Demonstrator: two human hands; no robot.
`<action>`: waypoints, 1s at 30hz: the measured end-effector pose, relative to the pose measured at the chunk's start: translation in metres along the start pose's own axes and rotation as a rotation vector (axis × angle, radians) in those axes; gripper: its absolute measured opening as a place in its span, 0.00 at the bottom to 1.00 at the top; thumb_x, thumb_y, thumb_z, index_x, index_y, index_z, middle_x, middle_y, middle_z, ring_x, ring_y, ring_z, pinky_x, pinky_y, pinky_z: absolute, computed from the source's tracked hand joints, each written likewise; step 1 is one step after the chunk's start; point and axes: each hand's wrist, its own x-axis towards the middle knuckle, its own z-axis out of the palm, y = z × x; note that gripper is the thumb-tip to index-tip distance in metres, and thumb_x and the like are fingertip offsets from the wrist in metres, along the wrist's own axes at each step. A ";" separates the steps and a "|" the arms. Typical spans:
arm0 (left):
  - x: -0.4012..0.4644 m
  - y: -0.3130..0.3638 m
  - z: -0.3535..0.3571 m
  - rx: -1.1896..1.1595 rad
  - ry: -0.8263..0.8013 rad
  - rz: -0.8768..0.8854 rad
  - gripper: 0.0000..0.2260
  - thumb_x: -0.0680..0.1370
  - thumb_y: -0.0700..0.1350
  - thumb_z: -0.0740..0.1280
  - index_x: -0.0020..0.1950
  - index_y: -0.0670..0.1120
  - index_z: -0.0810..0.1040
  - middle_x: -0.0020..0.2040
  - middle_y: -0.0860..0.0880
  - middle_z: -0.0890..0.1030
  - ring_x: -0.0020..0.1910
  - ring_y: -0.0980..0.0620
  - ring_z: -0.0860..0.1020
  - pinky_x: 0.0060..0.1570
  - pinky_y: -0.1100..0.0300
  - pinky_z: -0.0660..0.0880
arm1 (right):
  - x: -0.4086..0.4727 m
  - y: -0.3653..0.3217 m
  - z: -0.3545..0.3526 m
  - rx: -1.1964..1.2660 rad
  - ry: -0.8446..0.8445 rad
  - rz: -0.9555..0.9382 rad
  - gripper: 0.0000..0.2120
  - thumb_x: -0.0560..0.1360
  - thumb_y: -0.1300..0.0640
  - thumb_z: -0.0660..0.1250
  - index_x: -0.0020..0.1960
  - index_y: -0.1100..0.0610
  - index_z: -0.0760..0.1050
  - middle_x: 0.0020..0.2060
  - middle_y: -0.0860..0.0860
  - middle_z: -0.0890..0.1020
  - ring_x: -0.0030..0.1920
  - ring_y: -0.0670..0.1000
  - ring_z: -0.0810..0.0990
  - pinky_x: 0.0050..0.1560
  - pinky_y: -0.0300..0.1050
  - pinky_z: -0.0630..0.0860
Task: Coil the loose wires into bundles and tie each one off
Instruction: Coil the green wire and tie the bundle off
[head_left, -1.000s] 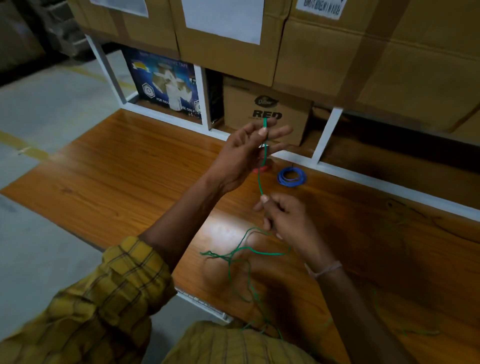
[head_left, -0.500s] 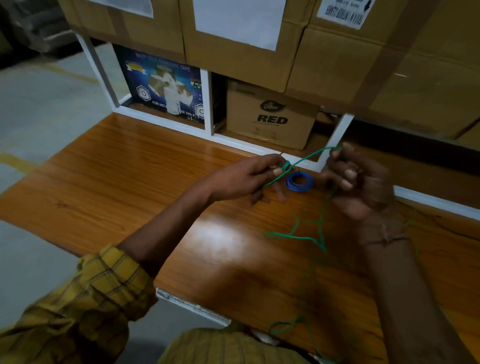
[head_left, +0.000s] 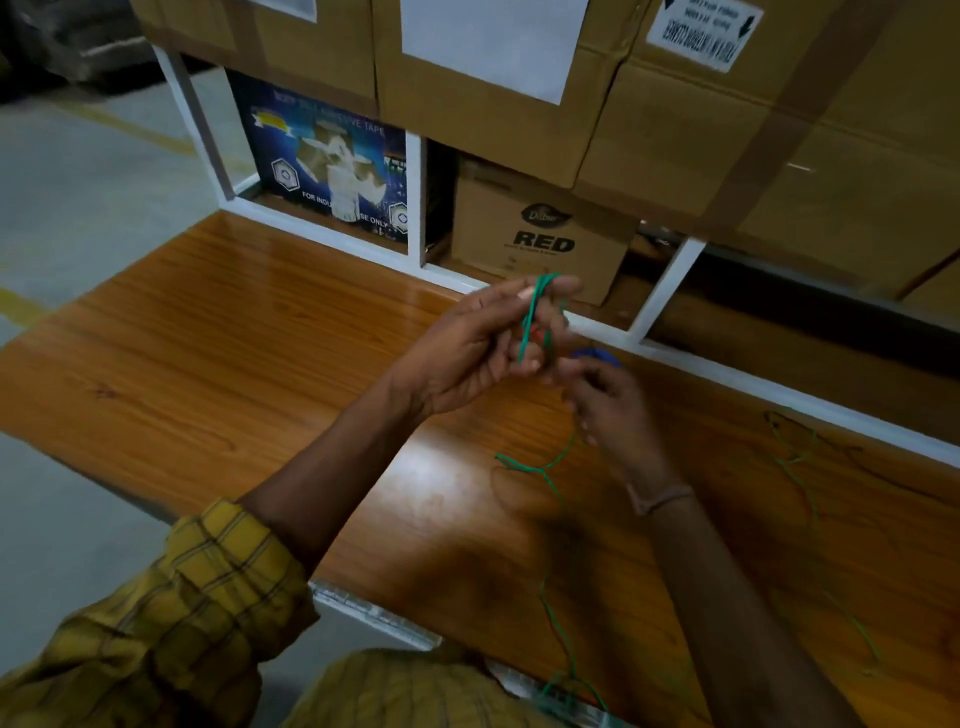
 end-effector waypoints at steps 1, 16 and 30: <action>0.003 0.000 -0.003 0.006 0.050 0.027 0.20 0.89 0.42 0.53 0.78 0.34 0.67 0.51 0.41 0.84 0.37 0.51 0.85 0.45 0.58 0.85 | -0.007 0.007 0.004 -0.051 -0.007 -0.008 0.12 0.84 0.55 0.64 0.46 0.57 0.81 0.30 0.56 0.68 0.22 0.41 0.64 0.22 0.34 0.61; -0.011 -0.023 -0.038 1.096 0.130 0.069 0.15 0.89 0.44 0.57 0.74 0.40 0.69 0.55 0.51 0.85 0.60 0.58 0.83 0.65 0.53 0.80 | -0.052 -0.055 -0.011 -0.474 -0.565 -0.126 0.07 0.83 0.58 0.65 0.53 0.59 0.81 0.28 0.47 0.77 0.29 0.40 0.73 0.34 0.34 0.70; -0.057 -0.010 -0.015 0.538 -0.144 -0.135 0.15 0.90 0.43 0.50 0.72 0.40 0.70 0.53 0.32 0.84 0.22 0.52 0.65 0.23 0.64 0.63 | 0.002 -0.066 -0.038 -0.300 -0.238 -0.284 0.08 0.79 0.55 0.70 0.46 0.59 0.78 0.33 0.60 0.73 0.26 0.48 0.73 0.27 0.36 0.71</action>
